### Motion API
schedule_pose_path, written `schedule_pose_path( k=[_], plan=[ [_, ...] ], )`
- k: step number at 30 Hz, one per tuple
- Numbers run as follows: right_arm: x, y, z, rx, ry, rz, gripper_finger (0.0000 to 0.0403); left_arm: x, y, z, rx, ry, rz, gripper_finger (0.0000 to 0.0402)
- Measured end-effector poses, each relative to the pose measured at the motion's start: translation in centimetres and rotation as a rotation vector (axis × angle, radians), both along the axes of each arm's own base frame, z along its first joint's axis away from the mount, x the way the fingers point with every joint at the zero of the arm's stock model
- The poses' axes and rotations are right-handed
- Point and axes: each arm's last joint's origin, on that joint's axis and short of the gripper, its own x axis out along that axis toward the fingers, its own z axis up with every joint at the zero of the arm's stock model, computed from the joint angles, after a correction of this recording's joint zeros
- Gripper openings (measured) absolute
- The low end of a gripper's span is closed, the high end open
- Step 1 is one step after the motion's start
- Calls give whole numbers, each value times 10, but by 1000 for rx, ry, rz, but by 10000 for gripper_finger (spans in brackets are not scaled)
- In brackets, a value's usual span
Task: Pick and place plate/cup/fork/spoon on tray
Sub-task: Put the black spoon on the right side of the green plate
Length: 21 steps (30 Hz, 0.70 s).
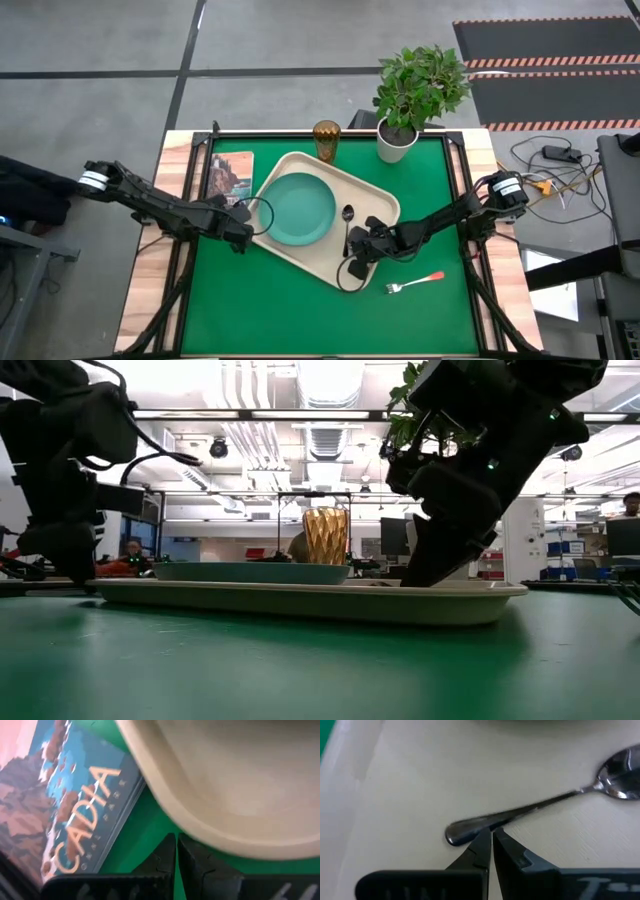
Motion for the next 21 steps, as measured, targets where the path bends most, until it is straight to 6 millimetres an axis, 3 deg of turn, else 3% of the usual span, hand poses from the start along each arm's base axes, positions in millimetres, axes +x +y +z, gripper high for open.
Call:
schedule_pose_path(
  k=[21],
  plan=[
    [0,-2,-1,-14,-6,12,9,3,-1,1,-3,-21,-22,1]
  ],
)
